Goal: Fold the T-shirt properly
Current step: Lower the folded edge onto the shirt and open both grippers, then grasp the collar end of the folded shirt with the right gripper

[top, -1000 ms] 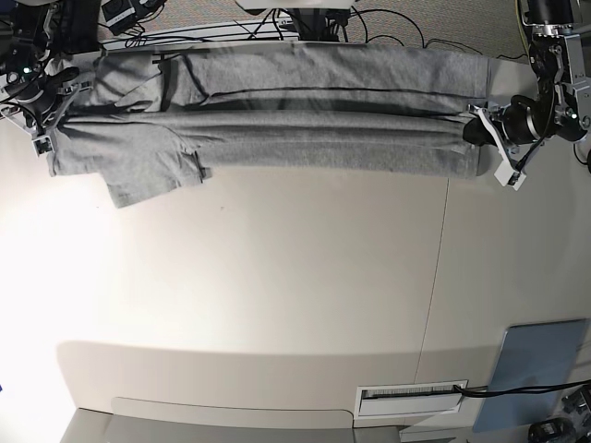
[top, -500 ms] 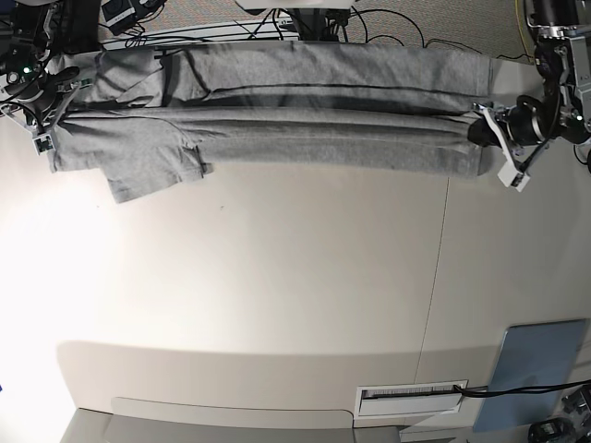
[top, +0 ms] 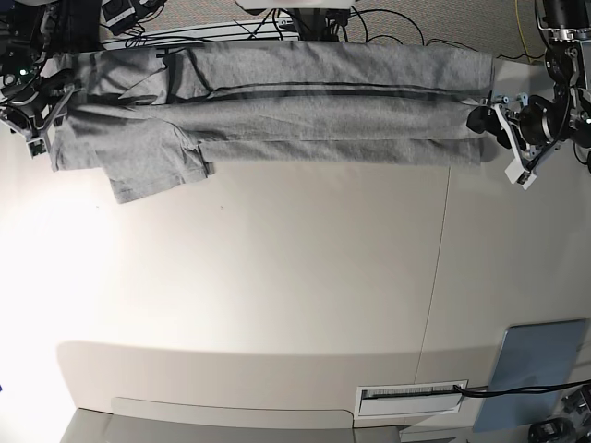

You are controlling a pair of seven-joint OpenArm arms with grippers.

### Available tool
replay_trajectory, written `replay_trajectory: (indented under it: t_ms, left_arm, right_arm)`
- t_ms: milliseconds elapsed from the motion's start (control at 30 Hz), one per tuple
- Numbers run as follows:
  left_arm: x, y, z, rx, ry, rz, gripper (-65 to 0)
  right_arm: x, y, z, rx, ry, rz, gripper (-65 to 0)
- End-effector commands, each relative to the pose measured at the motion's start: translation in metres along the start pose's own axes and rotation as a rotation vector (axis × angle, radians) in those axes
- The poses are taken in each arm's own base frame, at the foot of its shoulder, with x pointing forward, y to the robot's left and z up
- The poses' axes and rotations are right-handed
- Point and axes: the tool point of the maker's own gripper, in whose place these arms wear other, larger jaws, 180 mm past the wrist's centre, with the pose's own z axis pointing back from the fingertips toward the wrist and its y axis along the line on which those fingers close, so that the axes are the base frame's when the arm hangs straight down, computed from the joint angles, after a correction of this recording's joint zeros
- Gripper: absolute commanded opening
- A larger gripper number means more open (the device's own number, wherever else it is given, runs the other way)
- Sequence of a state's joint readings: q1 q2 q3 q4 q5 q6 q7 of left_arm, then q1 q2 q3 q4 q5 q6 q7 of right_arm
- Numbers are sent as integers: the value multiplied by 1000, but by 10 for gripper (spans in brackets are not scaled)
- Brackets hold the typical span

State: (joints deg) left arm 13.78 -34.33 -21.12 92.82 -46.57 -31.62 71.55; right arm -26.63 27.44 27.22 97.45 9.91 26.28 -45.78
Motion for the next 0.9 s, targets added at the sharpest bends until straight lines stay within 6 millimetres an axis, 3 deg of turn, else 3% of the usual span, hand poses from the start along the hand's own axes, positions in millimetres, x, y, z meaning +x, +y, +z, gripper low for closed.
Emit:
replay_trajectory:
  t_ms: [0,200,433,667,867]
  left_arm:
    - [7,7,10,23,-14,-20,-208]
    - [6,15,14,51,-3,-33,-208]
    - [33,5,15,1,-150,-43,-207]
    - [49,-2,16,-32,-249,-17,-208]
    - [53,-13,14,-78,-280,-4,-208]
  right_arm:
    - [14,-13,4,-34,-45,-12,-400]
    - [45,-5,4,36,-153,-128,-400]
    - [87,-5,8,91,-271,-216,-400]
    - [109,-7,-3,119,-298,-302,-400]
    - [126,29,-35,249,-225,-322,-400]
